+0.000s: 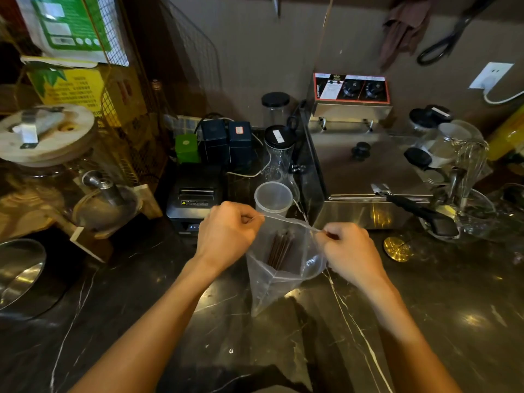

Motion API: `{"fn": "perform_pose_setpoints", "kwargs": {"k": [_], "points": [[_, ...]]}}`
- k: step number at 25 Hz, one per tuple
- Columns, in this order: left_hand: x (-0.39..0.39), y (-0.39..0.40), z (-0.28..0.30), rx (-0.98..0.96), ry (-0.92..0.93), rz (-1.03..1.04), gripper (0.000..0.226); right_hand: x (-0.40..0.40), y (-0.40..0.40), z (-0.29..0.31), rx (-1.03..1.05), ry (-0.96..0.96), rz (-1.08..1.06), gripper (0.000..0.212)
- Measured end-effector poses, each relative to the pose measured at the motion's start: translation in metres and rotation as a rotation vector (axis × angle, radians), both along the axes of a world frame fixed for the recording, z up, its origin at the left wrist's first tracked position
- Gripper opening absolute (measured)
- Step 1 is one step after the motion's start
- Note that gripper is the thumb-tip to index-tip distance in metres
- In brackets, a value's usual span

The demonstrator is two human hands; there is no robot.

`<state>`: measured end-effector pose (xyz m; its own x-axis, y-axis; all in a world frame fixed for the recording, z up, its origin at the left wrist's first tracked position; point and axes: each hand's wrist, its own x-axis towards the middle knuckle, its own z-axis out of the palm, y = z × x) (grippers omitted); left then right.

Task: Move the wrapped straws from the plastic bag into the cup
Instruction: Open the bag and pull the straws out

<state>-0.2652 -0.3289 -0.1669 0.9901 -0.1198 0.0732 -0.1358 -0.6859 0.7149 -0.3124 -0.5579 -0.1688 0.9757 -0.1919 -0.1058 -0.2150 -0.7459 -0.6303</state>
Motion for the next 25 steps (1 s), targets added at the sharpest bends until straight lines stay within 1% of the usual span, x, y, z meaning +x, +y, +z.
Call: {"fn": "perform_pose_setpoints", "kwargs": {"k": [2, 3, 5, 6, 7, 8, 10, 11, 12, 14, 16, 18, 20, 21, 22, 23, 25], "points": [[0.002, 0.0, 0.0, -0.096, 0.01, -0.061, 0.016, -0.005, -0.005, 0.001, 0.097, 0.018, 0.059, 0.034], [0.003, -0.001, 0.0, -0.139, 0.017, -0.098, 0.016, -0.007, -0.007, 0.001, 0.178, 0.035, 0.116, 0.035], [0.007, -0.002, 0.001, -0.19, 0.025, -0.161, 0.015, -0.013, -0.013, 0.002, 0.411, 0.071, 0.188, 0.043], [0.009, -0.002, 0.002, -0.195, 0.025, -0.19, 0.015, -0.015, -0.018, 0.0, 0.53, 0.083, 0.154, 0.048], [0.011, -0.003, 0.003, -0.195, 0.023, -0.212, 0.015, -0.016, -0.023, -0.003, 0.617, 0.088, 0.079, 0.05], [0.012, -0.003, 0.004, -0.202, 0.024, -0.225, 0.014, -0.015, -0.026, -0.01, 0.636, 0.086, 0.001, 0.043], [0.015, -0.006, 0.006, -0.251, 0.032, -0.246, 0.012, -0.011, -0.029, -0.028, 0.446, 0.133, -0.068, 0.021], [0.015, -0.008, 0.008, -0.278, 0.036, -0.262, 0.01, -0.009, -0.025, -0.038, 0.372, 0.202, -0.047, 0.028], [0.015, -0.011, 0.01, -0.303, 0.038, -0.278, 0.01, -0.007, -0.02, -0.049, 0.371, 0.255, -0.015, 0.042], [0.014, -0.014, 0.015, -0.358, 0.039, -0.308, 0.013, -0.004, -0.008, -0.071, 0.49, 0.317, 0.027, 0.063], [0.012, -0.014, 0.022, -0.436, 0.039, -0.351, 0.014, -0.001, -0.003, -0.092, 0.593, 0.307, 0.021, 0.071], [0.013, -0.01, 0.03, -0.525, 0.026, -0.384, 0.015, 0.002, 0.0, -0.106, 0.792, 0.292, -0.064, 0.08], [0.015, -0.005, 0.035, -0.615, 0.013, -0.385, 0.016, 0.006, -0.001, -0.115, 1.069, 0.299, -0.199, 0.094], [0.016, -0.003, 0.037, -0.646, 0.011, -0.371, 0.017, 0.007, -0.001, -0.117, 1.185, 0.298, -0.227, 0.091], [0.017, -0.001, 0.038, -0.666, 0.015, -0.35, 0.018, 0.007, -0.002, -0.119, 1.26, 0.295, -0.228, 0.081], [0.017, 0.001, 0.039, -0.686, 0.025, -0.326, 0.019, 0.006, -0.002, -0.118, 1.295, 0.293, -0.212, 0.067], [0.018, 0.004, 0.04, -0.734, 0.04, -0.264, 0.02, 0.005, -0.003, -0.118, 1.264, 0.292, -0.18, 0.044]]}}
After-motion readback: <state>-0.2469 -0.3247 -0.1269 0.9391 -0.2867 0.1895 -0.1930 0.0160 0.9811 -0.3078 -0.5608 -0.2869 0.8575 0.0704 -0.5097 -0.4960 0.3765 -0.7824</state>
